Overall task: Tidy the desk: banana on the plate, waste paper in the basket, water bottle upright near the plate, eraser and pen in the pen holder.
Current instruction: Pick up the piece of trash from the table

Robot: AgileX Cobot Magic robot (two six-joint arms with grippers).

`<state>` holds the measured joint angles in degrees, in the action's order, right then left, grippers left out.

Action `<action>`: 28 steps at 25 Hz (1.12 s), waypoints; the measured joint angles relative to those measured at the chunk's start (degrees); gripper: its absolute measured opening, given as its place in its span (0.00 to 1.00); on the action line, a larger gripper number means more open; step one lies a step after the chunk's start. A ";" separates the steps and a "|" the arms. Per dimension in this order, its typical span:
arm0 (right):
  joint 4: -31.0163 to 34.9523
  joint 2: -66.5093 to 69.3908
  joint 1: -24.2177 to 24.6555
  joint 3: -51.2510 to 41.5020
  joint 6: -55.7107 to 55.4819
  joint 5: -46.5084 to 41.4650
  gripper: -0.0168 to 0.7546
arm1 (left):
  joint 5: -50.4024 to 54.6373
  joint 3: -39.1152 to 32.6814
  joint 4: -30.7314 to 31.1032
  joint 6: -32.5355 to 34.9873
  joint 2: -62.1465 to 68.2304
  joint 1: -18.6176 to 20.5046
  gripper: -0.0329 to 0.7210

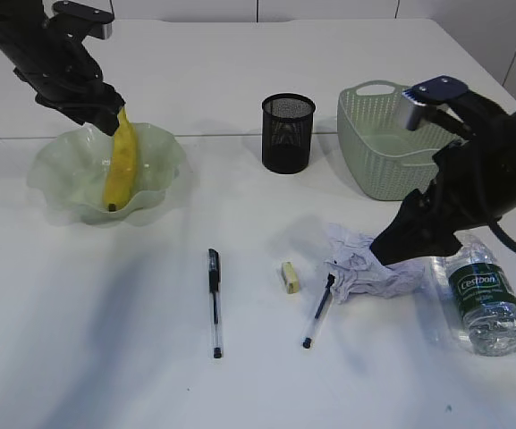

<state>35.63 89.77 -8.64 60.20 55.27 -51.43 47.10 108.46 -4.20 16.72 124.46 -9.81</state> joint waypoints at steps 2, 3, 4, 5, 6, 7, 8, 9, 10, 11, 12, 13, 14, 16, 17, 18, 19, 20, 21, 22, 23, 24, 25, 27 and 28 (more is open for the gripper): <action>-1.75 1.85 -0.87 1.00 1.52 0.13 0.74 | 0.80 0.00 0.03 0.00 0.00 0.00 0.54; -2.96 2.73 -1.29 1.38 1.90 0.13 0.74 | 1.04 0.00 0.14 0.00 0.00 0.00 0.54; -4.44 3.42 -1.41 1.51 2.14 0.29 0.74 | 1.20 0.00 0.17 0.00 0.00 0.00 0.54; -5.83 4.22 -1.49 1.79 2.42 0.46 0.74 | 1.31 0.00 0.27 0.00 -0.04 0.00 0.54; -7.01 4.99 -1.49 1.87 2.45 0.75 0.74 | 1.45 0.00 0.27 0.00 -0.13 0.00 0.54; -8.33 5.57 -1.49 2.01 2.59 1.31 0.74 | 1.45 0.00 0.27 0.00 -0.13 0.00 0.54; -9.36 6.22 -1.49 2.01 2.71 1.89 0.74 | 1.53 0.00 0.27 0.00 -0.17 0.00 0.54; -10.14 6.72 -1.49 2.01 2.85 2.56 0.74 | 1.58 0.00 0.27 0.00 -0.17 0.00 0.54; -10.53 7.18 -1.49 2.01 2.94 3.04 0.74 | 1.58 0.00 0.27 0.00 -0.26 0.00 0.54; -10.87 7.65 -1.49 2.01 3.07 3.89 0.74 | 1.58 0.00 0.27 0.00 -0.26 0.00 0.54; -11.20 8.08 -1.49 2.12 3.07 4.55 0.74 | 1.67 0.00 0.27 0.00 -0.26 0.00 0.54; -11.48 8.51 -1.49 2.12 3.09 4.92 0.74 | 1.67 0.00 0.14 0.00 -0.26 0.00 0.54; -11.71 8.78 -1.49 2.25 3.19 5.34 0.74 | 1.67 0.00 -0.08 0.00 -0.26 0.00 0.54; -11.94 9.75 -1.49 2.61 3.89 5.58 0.74 | 1.67 0.00 -0.52 0.00 -0.26 0.00 0.54; -12.07 10.18 -1.80 3.06 4.31 5.70 0.74 | 1.67 0.00 -0.99 0.00 -0.26 0.00 0.54; -12.07 10.63 -2.08 3.40 4.93 5.85 0.74 | 1.67 0.00 -1.24 0.00 -0.26 0.00 0.54; -12.19 11.05 -2.53 3.95 5.50 5.96 0.74 | 1.71 0.00 -1.58 0.00 -0.26 0.00 0.54; -12.32 11.43 -3.06 4.63 5.90 6.27 0.74 | 1.81 0.00 -1.82 0.00 -0.26 0.00 0.54; -12.34 11.70 -3.60 5.31 6.19 6.67 0.74 | 1.86 0.00 -1.84 0.00 -0.26 0.00 0.54; -12.41 12.18 -4.09 5.91 6.68 7.09 0.74 | 1.96 0.00 -1.93 0.00 -0.30 0.00 0.54; -12.56 12.78 -4.34 6.60 7.08 7.31 0.74 | 2.13 0.00 -1.93 0.00 -0.39 0.00 0.54; -12.56 13.36 -4.71 7.34 7.19 7.37 0.74 | 2.25 0.00 -1.97 0.00 -0.43 0.00 0.54; -12.56 13.90 -4.83 7.76 7.31 7.54 0.74 | 2.50 0.00 -2.06 0.00 -0.52 0.00 0.54; -12.86 15.15 -4.81 8.49 7.42 7.59 0.74 | 3.05 0.00 -2.06 0.00 -0.52 0.00 0.54; -12.91 15.49 -4.81 8.62 7.42 7.69 0.74 | 3.29 0.00 -2.06 0.00 -0.52 0.00 0.54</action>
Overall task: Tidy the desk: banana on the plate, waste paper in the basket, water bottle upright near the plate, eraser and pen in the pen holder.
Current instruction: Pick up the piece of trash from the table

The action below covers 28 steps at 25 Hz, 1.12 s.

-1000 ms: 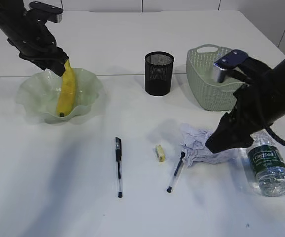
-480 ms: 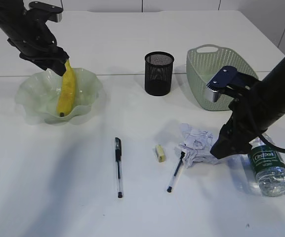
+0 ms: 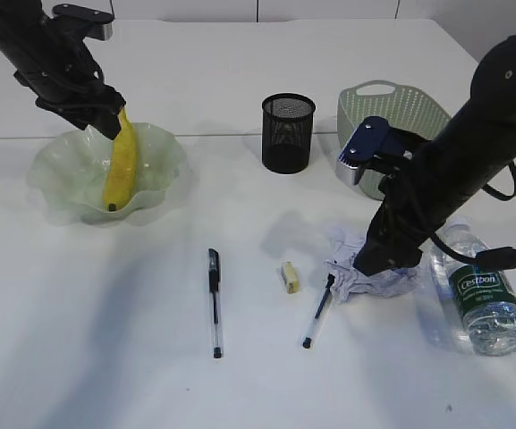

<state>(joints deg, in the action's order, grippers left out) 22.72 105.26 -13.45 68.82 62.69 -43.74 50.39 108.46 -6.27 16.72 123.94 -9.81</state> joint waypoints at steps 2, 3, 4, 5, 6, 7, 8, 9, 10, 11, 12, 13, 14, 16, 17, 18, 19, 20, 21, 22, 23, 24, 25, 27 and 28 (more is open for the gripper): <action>-0.14 0.73 0.00 0.04 0.12 0.04 0.74 | 0.14 0.00 0.00 0.00 0.00 0.00 0.54; -0.23 0.86 0.00 0.04 0.12 0.04 0.74 | 0.14 0.00 0.00 0.00 0.00 0.00 0.54; -0.23 0.99 0.00 0.04 0.12 0.13 0.74 | 0.14 0.00 0.00 0.00 0.00 0.00 0.54; -0.39 0.99 0.00 0.13 0.12 0.13 0.74 | 0.14 0.00 0.00 0.00 0.00 0.00 0.54; -0.69 0.99 0.00 0.13 0.23 0.18 0.74 | 0.14 0.00 0.00 0.00 0.00 0.00 0.54; -0.98 1.13 0.00 0.27 0.23 0.27 0.74 | 0.14 0.00 0.00 0.00 0.00 0.00 0.54; -1.10 1.42 0.00 0.41 0.23 0.39 0.74 | 0.14 0.00 0.00 0.00 0.00 0.00 0.54; -1.10 1.85 0.00 0.41 0.23 0.64 0.74 | 0.25 0.00 0.00 0.00 0.00 0.00 0.54; -1.22 2.41 0.00 0.41 0.23 0.63 0.74 | 0.25 0.00 0.00 0.00 0.00 0.00 0.54; -1.31 3.10 0.00 0.41 0.23 0.75 0.74 | 0.25 0.00 0.00 0.00 0.00 0.00 0.54; -1.31 3.83 0.00 0.41 0.23 0.75 0.74 | 0.25 0.00 0.00 0.00 0.00 0.00 0.54; -1.34 4.58 0.00 0.41 0.31 0.85 0.74 | 0.25 0.00 0.00 0.00 0.00 0.00 0.54; -1.47 5.04 0.00 0.41 0.31 0.97 0.74 | 0.25 0.00 0.00 0.00 0.00 0.00 0.54; -1.62 6.02 0.00 0.41 0.31 1.09 0.74 | 0.35 0.00 0.00 0.00 0.00 0.00 0.54; -1.62 6.13 0.00 0.41 0.31 1.20 0.74 | 0.35 0.00 0.00 0.00 0.00 0.00 0.54; -1.62 6.26 0.00 0.41 0.31 1.34 0.74 | 0.35 0.00 0.00 0.00 0.00 0.00 0.54; -1.62 6.38 0.00 0.41 0.31 1.45 0.74 | 0.35 0.00 -0.04 0.00 0.00 0.00 0.54; -1.62 6.38 0.00 0.41 0.31 1.68 0.72 | 0.35 0.00 -0.04 0.00 0.00 0.00 0.54; -1.71 6.38 0.00 0.41 0.31 1.90 0.70 | 0.35 0.00 -0.04 0.00 0.00 0.00 0.54; -1.71 6.50 0.00 0.41 0.31 2.15 0.67 | 0.35 0.00 -0.04 0.00 0.00 0.00 0.54; -1.71 6.50 0.00 0.41 0.31 2.32 0.63 | 0.35 0.00 -0.04 0.00 0.00 0.00 0.54; -1.71 6.50 0.00 0.41 0.31 2.46 0.57 | 0.35 0.00 -0.04 0.00 0.00 0.00 0.53; -1.71 6.50 0.00 0.41 0.31 2.56 0.51 | 0.35 0.00 -0.04 0.00 0.00 0.00 0.53; -1.71 6.50 0.00 0.41 0.31 2.67 0.34 | 0.46 0.00 -0.04 0.00 0.00 0.00 0.52; -1.71 6.50 0.00 0.41 0.31 2.79 0.24 | 0.54 0.00 -0.04 0.00 0.00 0.00 0.51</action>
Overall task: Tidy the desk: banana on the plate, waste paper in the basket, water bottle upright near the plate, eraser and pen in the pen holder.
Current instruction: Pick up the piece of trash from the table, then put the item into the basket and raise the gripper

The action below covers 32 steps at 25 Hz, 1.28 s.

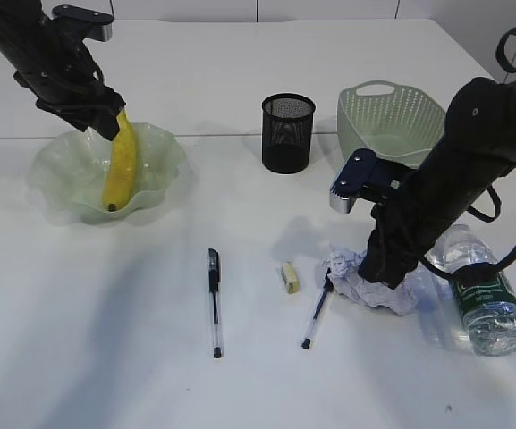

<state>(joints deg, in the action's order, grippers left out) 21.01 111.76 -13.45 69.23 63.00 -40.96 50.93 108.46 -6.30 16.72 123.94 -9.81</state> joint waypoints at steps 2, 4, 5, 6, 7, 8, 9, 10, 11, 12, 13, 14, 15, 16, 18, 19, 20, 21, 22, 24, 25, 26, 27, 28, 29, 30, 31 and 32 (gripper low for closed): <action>0.00 0.00 0.00 0.00 -0.06 0.00 0.10 | 0.42 0.00 0.00 0.00 0.00 0.00 0.50; 0.00 0.02 0.00 0.00 -0.40 0.00 0.05 | 1.29 0.00 0.00 0.00 0.00 0.00 0.49; 0.00 0.02 0.00 0.00 -0.99 0.00 0.05 | 1.57 0.00 0.00 0.00 0.00 0.00 0.48; 0.00 0.02 0.00 0.00 -1.46 0.00 0.04 | 2.27 0.00 0.00 0.00 0.00 0.00 0.48; 0.00 0.02 0.00 0.12 -1.87 0.00 0.04 | 2.91 0.00 0.00 0.00 0.00 0.00 0.47; 0.00 0.12 0.00 0.26 -2.33 -0.52 0.04 | 3.18 0.00 0.00 0.00 0.00 0.00 0.47; 0.00 0.12 0.00 0.69 -2.80 -1.04 0.04 | 3.61 0.00 0.00 0.00 0.00 0.00 0.47; 0.00 0.12 0.00 1.48 -3.50 -2.11 0.04 | 3.98 0.00 0.00 0.00 0.00 0.00 0.47; 0.00 0.12 0.00 2.27 -4.14 -2.89 0.04 | 4.05 0.00 0.00 0.00 0.00 0.00 0.47; 0.00 0.12 0.00 3.27 -5.01 -3.83 0.04 | 4.05 0.00 -0.09 0.00 0.00 0.00 0.47; 0.00 0.12 0.00 4.76 -5.74 -4.75 0.04 | 4.05 0.00 -0.33 0.00 0.00 0.00 0.47; 0.00 0.12 0.00 6.47 -6.48 -5.62 0.04 | 4.05 0.00 -0.56 0.00 0.00 0.00 0.47; -0.04 0.12 0.00 8.42 -6.98 -6.44 0.04 | 4.18 0.00 -0.87 0.00 0.00 0.00 0.47; -0.04 0.12 0.00 10.15 -7.43 -7.08 0.04 | 4.18 0.00 -1.10 0.00 0.00 0.00 0.47; -0.04 0.12 0.00 14.53 -7.67 -8.19 0.04 | 4.29 0.00 -1.33 0.00 0.00 0.00 0.46; -0.13 0.12 0.00 16.40 -7.90 -8.55 0.04 | 4.29 0.00 -1.52 0.00 0.00 0.00 0.46; -0.13 0.12 0.00 18.63 -7.99 -8.69 0.04 | 4.41 0.00 -1.56 0.00 0.00 0.00 0.45; -0.13 0.12 0.00 20.82 -8.13 -8.94 0.04 | 4.41 0.00 -1.68 0.00 0.00 0.00 0.45; -0.17 0.12 0.00 22.90 -8.12 -8.92 0.04 | 4.41 0.00 -1.79 0.00 0.00 0.00 0.44; -0.26 0.12 0.00 26.25 -8.25 -8.07 0.04 | 4.41 0.00 -2.03 0.00 0.00 0.00 0.44; -0.26 0.12 0.00 27.74 -8.25 -6.99 0.04 | 4.41 0.00 -2.15 0.00 0.00 0.00 0.44; -0.26 0.12 0.00 28.82 -8.25 -5.47 0.04 | 4.41 0.00 -2.43 0.00 0.00 0.00 0.44; -0.37 0.12 0.00 29.83 -8.25 -3.88 0.04 | 4.41 0.00 -2.75 0.00 0.00 0.00 0.44; -0.49 0.12 0.00 30.47 -8.25 -1.66 0.04 | 4.41 0.00 -3.02 0.00 0.00 0.00 0.44; -0.75 0.12 0.00 31.00 -8.25 0.58 0.04 | 4.50 0.00 -3.40 0.00 0.00 0.00 0.43; -0.92 0.12 0.00 31.10 -8.37 2.54 0.04 | 4.74 0.00 -3.52 0.00 0.00 0.00 0.43; -1.09 0.14 0.27 31.23 -8.89 4.78 0.04 | 5.02 0.00 -3.65 0.00 0.00 0.00 0.43; -1.37 0.25 0.42 31.23 -10.10 7.04 0.04 | 5.28 0.00 -3.73 0.00 0.00 0.00 0.43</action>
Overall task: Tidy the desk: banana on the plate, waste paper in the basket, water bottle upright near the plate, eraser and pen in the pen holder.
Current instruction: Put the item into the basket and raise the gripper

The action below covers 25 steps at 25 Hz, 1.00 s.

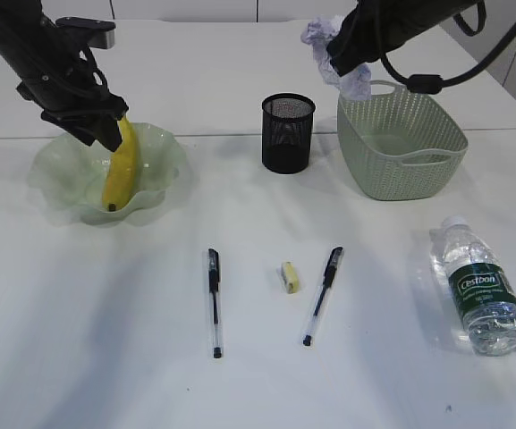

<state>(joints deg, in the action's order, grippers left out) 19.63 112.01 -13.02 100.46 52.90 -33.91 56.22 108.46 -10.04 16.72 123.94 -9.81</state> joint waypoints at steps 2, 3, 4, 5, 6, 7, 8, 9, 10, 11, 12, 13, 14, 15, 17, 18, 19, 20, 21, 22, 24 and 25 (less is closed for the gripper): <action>-0.11 0.39 0.87 0.00 -4.26 3.80 0.04 | 0.37 0.00 -0.14 0.00 0.00 0.00 0.43; -0.19 0.65 1.57 0.00 -7.31 5.81 0.04 | 0.46 0.00 -0.14 0.00 0.00 0.00 0.43; -0.19 1.02 2.32 0.00 -10.66 7.62 0.04 | 0.61 0.00 -0.14 0.00 0.00 0.00 0.43; -0.24 1.44 3.41 0.00 -14.16 8.85 0.04 | 0.65 0.00 -0.14 0.00 0.00 0.00 0.43; -0.33 1.78 4.66 0.00 -17.01 10.23 0.04 | 0.74 0.00 -0.14 0.00 0.00 0.00 0.43; -0.33 2.34 5.74 0.00 -20.11 11.13 0.04 | 0.89 0.00 -0.14 0.00 0.00 0.00 0.42; -0.37 2.94 7.04 0.00 -22.59 11.67 0.04 | 1.03 0.00 -0.14 0.00 0.00 0.00 0.42; -0.37 3.53 8.21 0.00 -24.18 11.87 0.04 | 1.24 0.00 -0.14 0.00 0.00 0.00 0.42; -0.37 4.25 9.27 0.00 -25.44 12.09 0.04 | 1.39 0.00 -0.26 0.00 0.00 0.00 0.42; -0.46 5.06 10.07 0.00 -26.24 12.09 0.04 | 1.37 0.00 -0.26 0.00 0.00 0.00 0.42; -0.60 5.80 10.76 0.00 -26.64 12.09 0.04 | 1.47 0.00 -0.26 0.00 0.00 0.00 0.42; -0.77 6.68 11.14 0.00 -26.77 12.09 0.04 | 1.47 0.00 -0.40 0.00 0.00 0.00 0.42; -1.06 7.61 11.17 0.00 -26.89 12.09 0.04 | 1.47 0.00 -0.42 0.00 0.00 0.00 0.42; -1.26 8.62 11.20 0.09 -26.99 12.09 0.04 | 1.47 0.00 -0.71 0.00 0.00 0.00 0.41; -1.50 10.68 11.20 0.09 -27.14 11.60 0.04 | 1.47 0.00 -1.09 0.00 0.00 0.00 0.40; -1.50 11.77 11.20 0.09 -27.14 10.71 0.04 | 1.47 0.00 -1.20 0.00 0.00 0.00 0.40; -1.61 12.57 11.20 0.09 -27.14 9.86 0.04 | 1.49 0.00 -1.20 0.00 0.00 0.00 0.40; -1.61 13.52 11.20 0.09 -27.14 8.87 0.04 | 1.49 0.00 -1.28 0.00 0.00 0.00 0.39; -1.61 14.03 11.20 0.09 -27.14 8.10 0.04 | 1.49 0.00 -1.33 0.00 0.00 0.00 0.39; -1.69 14.50 11.20 0.09 -27.14 7.39 0.04 | 1.49 0.00 -1.41 0.00 0.00 0.00 0.39; -1.69 14.75 11.20 0.09 -27.14 7.14 0.04 | 1.49 0.00 -1.41 0.00 0.00 0.00 0.39; -1.72 14.75 11.20 0.09 -27.14 7.15 0.04 | 1.59 0.00 -1.53 0.00 0.00 0.00 0.39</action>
<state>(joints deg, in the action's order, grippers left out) 17.91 126.76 -1.82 100.55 25.76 -26.76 57.80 108.46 -11.57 16.72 123.94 -9.81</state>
